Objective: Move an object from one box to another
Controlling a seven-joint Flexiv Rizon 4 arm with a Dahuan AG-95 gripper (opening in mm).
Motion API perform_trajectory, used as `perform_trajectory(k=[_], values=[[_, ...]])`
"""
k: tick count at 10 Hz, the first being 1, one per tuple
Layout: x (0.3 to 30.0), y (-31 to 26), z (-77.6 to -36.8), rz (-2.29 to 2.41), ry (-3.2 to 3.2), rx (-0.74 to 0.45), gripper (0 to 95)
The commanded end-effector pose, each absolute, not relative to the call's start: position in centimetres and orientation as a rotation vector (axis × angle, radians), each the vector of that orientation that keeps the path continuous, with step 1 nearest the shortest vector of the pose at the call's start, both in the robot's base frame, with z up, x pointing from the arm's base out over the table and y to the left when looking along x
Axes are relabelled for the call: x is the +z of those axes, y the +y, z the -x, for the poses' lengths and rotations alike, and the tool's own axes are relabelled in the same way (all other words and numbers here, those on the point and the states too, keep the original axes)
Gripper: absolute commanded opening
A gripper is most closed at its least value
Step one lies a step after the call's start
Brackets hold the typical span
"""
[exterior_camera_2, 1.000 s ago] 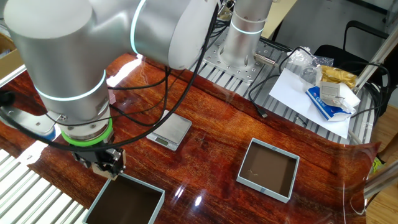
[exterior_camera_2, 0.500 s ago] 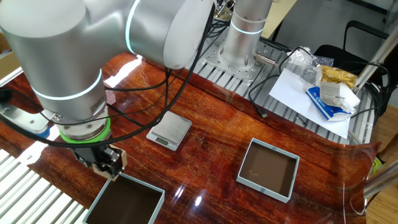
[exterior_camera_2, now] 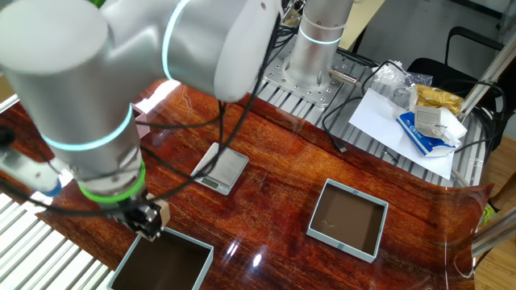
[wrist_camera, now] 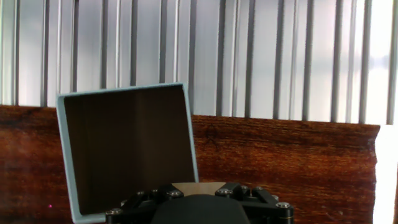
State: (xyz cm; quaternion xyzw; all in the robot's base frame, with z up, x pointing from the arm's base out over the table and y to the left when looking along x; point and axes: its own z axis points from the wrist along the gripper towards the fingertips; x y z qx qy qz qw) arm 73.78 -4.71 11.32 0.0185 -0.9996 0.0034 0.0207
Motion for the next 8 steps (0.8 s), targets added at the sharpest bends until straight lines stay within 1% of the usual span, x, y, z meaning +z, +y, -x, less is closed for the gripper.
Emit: perform_trajectory(k=[1,5,8], values=[[11.0,-4.0,-73.9,-0.026,-3.098,0.017,0.0],[10.7,-2.7,-74.2,0.02,-3.084,0.037,0.0],[11.5,-2.0,-75.6,0.044,-3.066,0.044,0.0]])
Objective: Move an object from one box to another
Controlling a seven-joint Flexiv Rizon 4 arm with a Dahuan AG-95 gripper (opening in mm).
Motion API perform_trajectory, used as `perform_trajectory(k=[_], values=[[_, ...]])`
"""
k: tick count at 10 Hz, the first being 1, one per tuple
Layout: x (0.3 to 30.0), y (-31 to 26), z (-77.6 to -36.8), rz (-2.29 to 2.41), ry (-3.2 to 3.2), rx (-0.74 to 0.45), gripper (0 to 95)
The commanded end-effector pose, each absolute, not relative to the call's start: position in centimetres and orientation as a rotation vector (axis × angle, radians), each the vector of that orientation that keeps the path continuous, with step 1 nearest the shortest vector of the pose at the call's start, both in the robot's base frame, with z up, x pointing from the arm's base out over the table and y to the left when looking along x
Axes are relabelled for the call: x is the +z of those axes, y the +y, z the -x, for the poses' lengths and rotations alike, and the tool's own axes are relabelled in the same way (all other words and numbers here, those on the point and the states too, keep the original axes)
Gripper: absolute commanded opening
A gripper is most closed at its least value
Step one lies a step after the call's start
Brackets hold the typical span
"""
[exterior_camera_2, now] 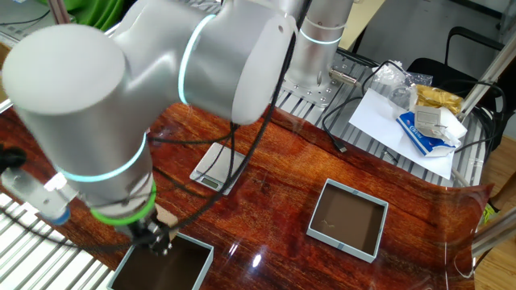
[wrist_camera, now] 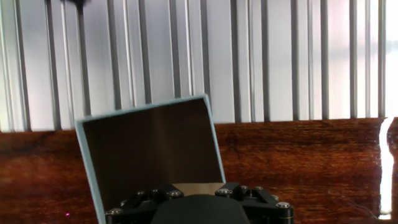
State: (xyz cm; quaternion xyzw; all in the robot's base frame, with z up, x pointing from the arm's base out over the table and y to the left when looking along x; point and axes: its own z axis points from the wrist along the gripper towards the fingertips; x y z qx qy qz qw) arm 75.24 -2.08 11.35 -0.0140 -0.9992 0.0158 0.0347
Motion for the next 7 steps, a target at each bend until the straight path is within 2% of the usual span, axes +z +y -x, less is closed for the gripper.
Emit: perform_trajectory(k=[1,7], values=[[11.5,-1.6,-76.0,0.056,-3.065,0.05,0.0],[10.0,0.4,-77.1,0.092,-3.062,0.046,0.0]])
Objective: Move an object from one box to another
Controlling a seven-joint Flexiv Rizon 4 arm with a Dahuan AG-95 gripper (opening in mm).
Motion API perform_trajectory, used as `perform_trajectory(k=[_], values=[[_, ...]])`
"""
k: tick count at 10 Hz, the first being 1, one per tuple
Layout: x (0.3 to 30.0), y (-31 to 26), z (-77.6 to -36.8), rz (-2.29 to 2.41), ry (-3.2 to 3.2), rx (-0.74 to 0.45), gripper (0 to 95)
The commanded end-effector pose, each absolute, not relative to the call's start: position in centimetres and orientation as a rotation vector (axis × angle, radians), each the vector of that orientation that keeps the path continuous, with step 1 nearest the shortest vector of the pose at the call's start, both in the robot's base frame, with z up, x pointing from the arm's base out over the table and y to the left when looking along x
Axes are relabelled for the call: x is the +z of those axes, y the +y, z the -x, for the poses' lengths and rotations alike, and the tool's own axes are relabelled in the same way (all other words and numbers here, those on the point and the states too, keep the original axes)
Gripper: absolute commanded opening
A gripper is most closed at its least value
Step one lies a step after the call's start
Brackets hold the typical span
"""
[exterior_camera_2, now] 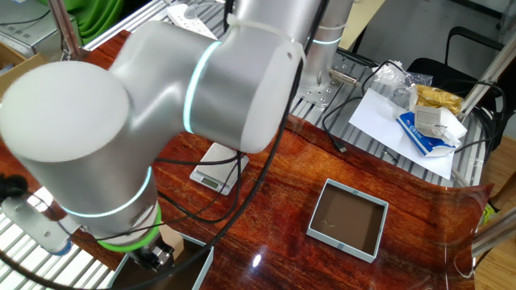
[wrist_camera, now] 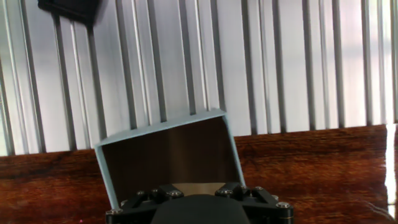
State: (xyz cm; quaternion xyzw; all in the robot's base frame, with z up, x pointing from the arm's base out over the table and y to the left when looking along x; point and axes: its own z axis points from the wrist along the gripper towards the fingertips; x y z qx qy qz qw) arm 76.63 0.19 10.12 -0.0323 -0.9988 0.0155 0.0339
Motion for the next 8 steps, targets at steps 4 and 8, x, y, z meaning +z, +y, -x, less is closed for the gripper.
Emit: perform_trajectory(k=[4,8], values=[[8.6,1.1,-78.0,0.028,-3.062,0.07,0.0],[7.2,1.6,-78.7,-0.016,-3.044,0.118,0.0]])
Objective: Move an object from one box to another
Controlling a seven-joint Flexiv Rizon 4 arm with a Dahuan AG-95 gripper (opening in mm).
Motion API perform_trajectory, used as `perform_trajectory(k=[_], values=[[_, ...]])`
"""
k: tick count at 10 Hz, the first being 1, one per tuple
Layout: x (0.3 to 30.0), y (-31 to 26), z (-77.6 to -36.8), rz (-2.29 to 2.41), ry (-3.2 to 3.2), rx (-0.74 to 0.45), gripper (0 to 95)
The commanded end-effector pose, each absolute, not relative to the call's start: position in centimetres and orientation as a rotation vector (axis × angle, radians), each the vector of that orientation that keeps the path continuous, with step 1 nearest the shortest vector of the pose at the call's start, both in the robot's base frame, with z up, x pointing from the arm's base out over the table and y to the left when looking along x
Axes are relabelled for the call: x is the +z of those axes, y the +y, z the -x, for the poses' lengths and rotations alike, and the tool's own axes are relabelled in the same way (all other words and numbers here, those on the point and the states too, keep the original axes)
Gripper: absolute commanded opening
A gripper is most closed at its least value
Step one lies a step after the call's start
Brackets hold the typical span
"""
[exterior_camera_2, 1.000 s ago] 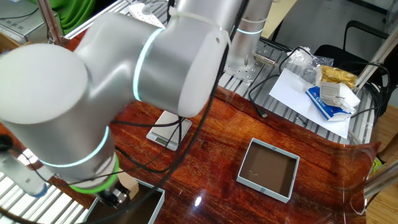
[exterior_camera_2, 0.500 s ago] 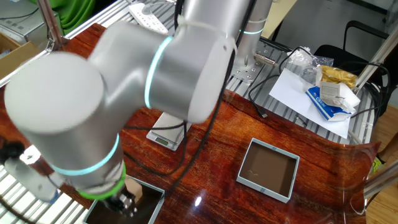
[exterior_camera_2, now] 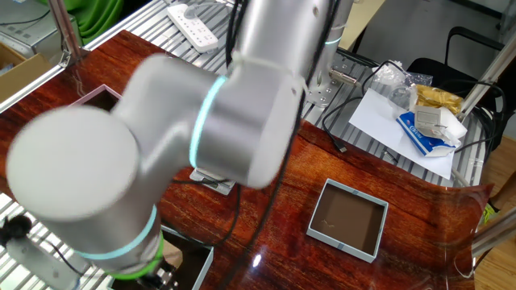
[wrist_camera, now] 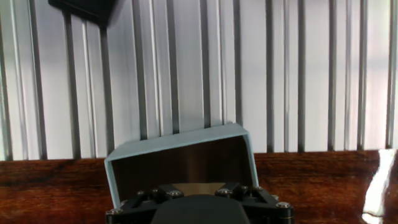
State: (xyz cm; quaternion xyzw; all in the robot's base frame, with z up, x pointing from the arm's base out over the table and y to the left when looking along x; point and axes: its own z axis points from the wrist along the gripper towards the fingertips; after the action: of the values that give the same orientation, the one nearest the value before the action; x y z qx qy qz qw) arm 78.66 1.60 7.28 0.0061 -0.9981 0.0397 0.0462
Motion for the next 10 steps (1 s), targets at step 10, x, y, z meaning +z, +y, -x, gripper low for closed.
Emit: perform_trajectory(k=[10], values=[[5.1,2.3,-78.1,0.011,-3.026,0.124,0.0]])
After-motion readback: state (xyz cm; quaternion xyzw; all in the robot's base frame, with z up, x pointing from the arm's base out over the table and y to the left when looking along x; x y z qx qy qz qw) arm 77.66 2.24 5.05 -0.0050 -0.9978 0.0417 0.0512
